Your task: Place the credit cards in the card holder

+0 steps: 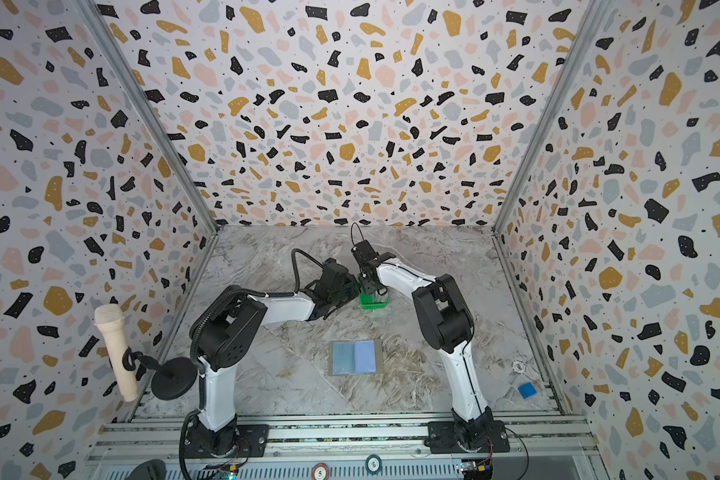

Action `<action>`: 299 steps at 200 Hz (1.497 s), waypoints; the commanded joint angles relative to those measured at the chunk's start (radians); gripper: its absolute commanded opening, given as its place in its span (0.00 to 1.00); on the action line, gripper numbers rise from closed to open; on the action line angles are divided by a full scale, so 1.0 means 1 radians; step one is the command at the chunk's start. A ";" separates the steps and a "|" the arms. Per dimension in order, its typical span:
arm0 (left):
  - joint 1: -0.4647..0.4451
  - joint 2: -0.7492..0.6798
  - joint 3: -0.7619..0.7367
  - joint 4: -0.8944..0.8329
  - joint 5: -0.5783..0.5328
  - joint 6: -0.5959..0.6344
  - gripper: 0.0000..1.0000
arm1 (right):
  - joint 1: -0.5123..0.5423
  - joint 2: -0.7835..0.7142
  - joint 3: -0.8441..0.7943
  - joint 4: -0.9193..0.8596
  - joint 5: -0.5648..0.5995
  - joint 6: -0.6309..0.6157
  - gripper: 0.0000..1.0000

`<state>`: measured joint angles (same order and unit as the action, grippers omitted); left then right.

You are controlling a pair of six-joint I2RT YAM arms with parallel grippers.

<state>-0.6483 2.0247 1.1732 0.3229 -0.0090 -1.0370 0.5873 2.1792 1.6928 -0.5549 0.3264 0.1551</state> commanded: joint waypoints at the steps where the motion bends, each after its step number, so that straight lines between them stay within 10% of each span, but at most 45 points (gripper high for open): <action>1: -0.001 -0.001 0.014 0.039 -0.002 -0.006 0.00 | -0.003 -0.076 0.040 -0.039 0.045 -0.002 0.72; 299: -0.001 0.026 0.022 0.049 0.021 -0.029 0.00 | 0.019 -0.058 0.090 -0.078 0.083 -0.018 0.36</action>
<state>-0.6510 2.0361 1.1736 0.3435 0.0105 -1.0599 0.6064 2.1605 1.7424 -0.5919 0.3737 0.1444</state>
